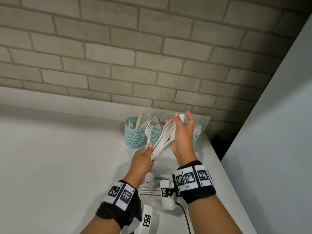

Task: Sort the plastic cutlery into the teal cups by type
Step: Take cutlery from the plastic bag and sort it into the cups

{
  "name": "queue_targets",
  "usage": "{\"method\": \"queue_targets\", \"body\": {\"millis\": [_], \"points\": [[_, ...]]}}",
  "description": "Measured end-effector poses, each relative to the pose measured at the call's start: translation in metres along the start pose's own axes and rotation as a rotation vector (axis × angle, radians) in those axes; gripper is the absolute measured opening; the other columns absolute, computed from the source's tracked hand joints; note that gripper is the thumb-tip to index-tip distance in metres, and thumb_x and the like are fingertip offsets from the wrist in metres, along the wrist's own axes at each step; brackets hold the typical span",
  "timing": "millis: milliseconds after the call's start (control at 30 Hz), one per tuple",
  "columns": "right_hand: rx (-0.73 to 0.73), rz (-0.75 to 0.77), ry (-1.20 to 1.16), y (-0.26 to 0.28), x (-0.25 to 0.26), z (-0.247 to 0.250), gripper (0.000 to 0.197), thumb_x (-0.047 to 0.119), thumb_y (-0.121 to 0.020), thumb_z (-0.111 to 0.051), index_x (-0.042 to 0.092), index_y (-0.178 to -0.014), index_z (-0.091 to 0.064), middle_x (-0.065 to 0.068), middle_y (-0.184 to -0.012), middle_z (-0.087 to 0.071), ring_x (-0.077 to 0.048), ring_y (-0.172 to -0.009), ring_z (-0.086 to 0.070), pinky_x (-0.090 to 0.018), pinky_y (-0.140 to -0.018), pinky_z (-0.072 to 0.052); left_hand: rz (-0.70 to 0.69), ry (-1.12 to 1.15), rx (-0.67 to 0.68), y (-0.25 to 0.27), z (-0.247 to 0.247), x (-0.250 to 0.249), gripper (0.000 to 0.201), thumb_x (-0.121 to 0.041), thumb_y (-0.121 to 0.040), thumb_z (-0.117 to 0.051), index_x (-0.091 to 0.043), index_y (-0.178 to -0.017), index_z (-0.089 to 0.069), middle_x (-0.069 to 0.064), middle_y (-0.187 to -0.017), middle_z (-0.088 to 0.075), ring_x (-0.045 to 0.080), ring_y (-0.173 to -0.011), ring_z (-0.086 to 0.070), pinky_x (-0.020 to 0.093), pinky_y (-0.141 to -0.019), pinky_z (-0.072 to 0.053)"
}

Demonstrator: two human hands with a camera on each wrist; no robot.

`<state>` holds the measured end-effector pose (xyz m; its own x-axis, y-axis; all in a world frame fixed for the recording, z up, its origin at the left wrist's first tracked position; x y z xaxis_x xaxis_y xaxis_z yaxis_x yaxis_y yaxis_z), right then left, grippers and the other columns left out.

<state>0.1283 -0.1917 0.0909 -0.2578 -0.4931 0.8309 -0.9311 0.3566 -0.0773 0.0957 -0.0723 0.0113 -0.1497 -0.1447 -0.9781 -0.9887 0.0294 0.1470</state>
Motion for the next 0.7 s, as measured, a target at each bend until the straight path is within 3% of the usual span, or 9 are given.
{"method": "queue_targets", "body": {"millis": [100, 233, 333, 533, 633, 700], "points": [[-0.025, 0.029, 0.188, -0.003, -0.001, 0.001, 0.012, 0.012, -0.095, -0.050, 0.022, -0.101, -0.048, -0.003, -0.080, -0.061, -0.013, -0.067, -0.063, -0.026, -0.061, -0.053, 0.009, -0.010, -0.007, 0.000, 0.000, 0.001, 0.034, -0.039, -0.098, -0.039, -0.014, -0.085, -0.059, 0.001, -0.063, -0.048, 0.008, -0.048, -0.036, 0.014, -0.040, -0.029], [-0.040, 0.047, 0.235, -0.002, -0.004, 0.001, 0.015, 0.007, -0.092, -0.053, 0.020, -0.093, -0.046, -0.003, -0.077, -0.056, -0.011, -0.064, -0.057, -0.030, -0.066, -0.053, -0.012, -0.035, -0.016, 0.000, 0.000, 0.001, 0.035, -0.038, -0.098, -0.041, -0.013, -0.081, -0.060, 0.000, -0.061, -0.048, 0.008, -0.048, -0.035, 0.013, -0.040, -0.029], [-0.029, 0.058, 0.242, -0.004, -0.005, 0.002, 0.017, 0.007, -0.097, -0.041, 0.020, -0.089, -0.048, -0.005, -0.078, -0.055, -0.014, -0.068, -0.058, -0.028, -0.066, -0.054, -0.013, -0.035, -0.017, 0.000, 0.001, 0.002, 0.035, -0.036, -0.099, -0.040, -0.013, -0.081, -0.060, -0.001, -0.060, -0.047, 0.008, -0.048, -0.035, 0.012, -0.040, -0.029], [0.151, 0.124, 0.243, 0.004, -0.004, -0.002, 0.026, 0.019, -0.103, -0.031, 0.023, -0.103, -0.057, -0.007, -0.095, -0.066, -0.016, -0.081, -0.068, -0.037, -0.077, -0.056, 0.022, 0.015, -0.001, 0.001, 0.001, -0.001, 0.034, -0.034, -0.099, -0.039, -0.012, -0.080, -0.057, 0.002, -0.062, -0.047, 0.007, -0.044, -0.036, 0.012, -0.037, -0.029], [0.199, 0.134, 0.210, 0.007, -0.004, -0.003, 0.026, 0.026, -0.102, -0.033, 0.036, -0.119, -0.050, -0.005, -0.108, -0.062, -0.014, -0.080, -0.070, -0.033, -0.071, -0.058, 0.031, 0.036, 0.005, 0.001, 0.000, -0.001, 0.032, -0.034, -0.099, -0.040, -0.011, -0.089, -0.060, 0.003, -0.065, -0.052, 0.007, -0.045, -0.038, 0.012, -0.038, -0.030], [0.219, 0.139, 0.258, 0.007, -0.003, -0.003, 0.025, 0.031, -0.100, -0.037, 0.037, -0.120, -0.051, -0.002, -0.110, -0.061, -0.013, -0.081, -0.069, -0.031, -0.073, -0.057, 0.038, 0.036, 0.001, 0.001, 0.001, 0.001, 0.032, -0.035, -0.099, -0.041, -0.011, -0.092, -0.061, 0.003, -0.066, -0.055, 0.007, -0.046, -0.039, 0.012, -0.038, -0.031]]}}
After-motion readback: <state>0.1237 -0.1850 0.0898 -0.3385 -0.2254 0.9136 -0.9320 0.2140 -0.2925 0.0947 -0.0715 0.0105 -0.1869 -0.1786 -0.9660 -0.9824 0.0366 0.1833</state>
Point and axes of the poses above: each hand's wrist, its own y-axis away from the middle knuckle, its own z-axis out of the back of the hand, x = y × z, the point moved 5 cm from there along -y, towards the middle knuckle
